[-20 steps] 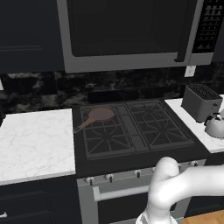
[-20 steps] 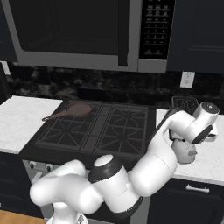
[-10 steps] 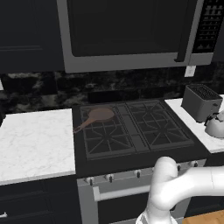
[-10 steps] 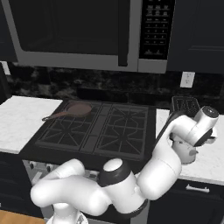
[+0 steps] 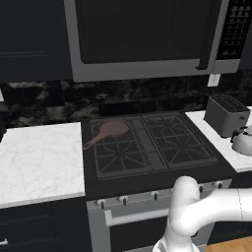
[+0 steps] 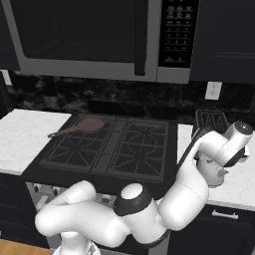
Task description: Pick the kettle from the counter and place it on a stove burner. Then turn the burner on.
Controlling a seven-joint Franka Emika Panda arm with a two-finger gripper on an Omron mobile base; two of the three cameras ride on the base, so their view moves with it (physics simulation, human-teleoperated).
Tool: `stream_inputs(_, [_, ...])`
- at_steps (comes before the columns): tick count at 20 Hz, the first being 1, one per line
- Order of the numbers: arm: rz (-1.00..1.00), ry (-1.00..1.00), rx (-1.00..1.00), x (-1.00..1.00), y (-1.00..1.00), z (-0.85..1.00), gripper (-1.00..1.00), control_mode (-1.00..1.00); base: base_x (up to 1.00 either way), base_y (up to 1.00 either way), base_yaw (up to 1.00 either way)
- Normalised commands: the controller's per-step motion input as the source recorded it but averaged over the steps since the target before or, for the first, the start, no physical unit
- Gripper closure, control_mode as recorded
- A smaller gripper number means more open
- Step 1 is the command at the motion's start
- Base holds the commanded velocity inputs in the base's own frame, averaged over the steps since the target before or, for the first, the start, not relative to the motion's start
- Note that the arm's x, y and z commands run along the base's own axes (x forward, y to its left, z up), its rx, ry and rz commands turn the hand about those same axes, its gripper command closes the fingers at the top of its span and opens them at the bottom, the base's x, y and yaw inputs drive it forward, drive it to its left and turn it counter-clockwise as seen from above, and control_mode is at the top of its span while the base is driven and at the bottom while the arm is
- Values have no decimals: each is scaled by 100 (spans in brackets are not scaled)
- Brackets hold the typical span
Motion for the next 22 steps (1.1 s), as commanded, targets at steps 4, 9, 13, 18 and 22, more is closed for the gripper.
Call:
stream_inputs(4, [2,-1,0,-9,0,-2,100,-100,0,0,0])
stream_inputs(9, [1,-9,0,-31,8,0,100,-100,0,0,0])
stream_inputs(13, [1,-27,0,-55,40,16,100,-100,0,0,0])
stream_inputs(18, [0,-43,0,-72,95,15,100,-100,0,0,0])
stream_inputs(22, [0,-43,0,-56,100,24,100,-100,0,0,0])
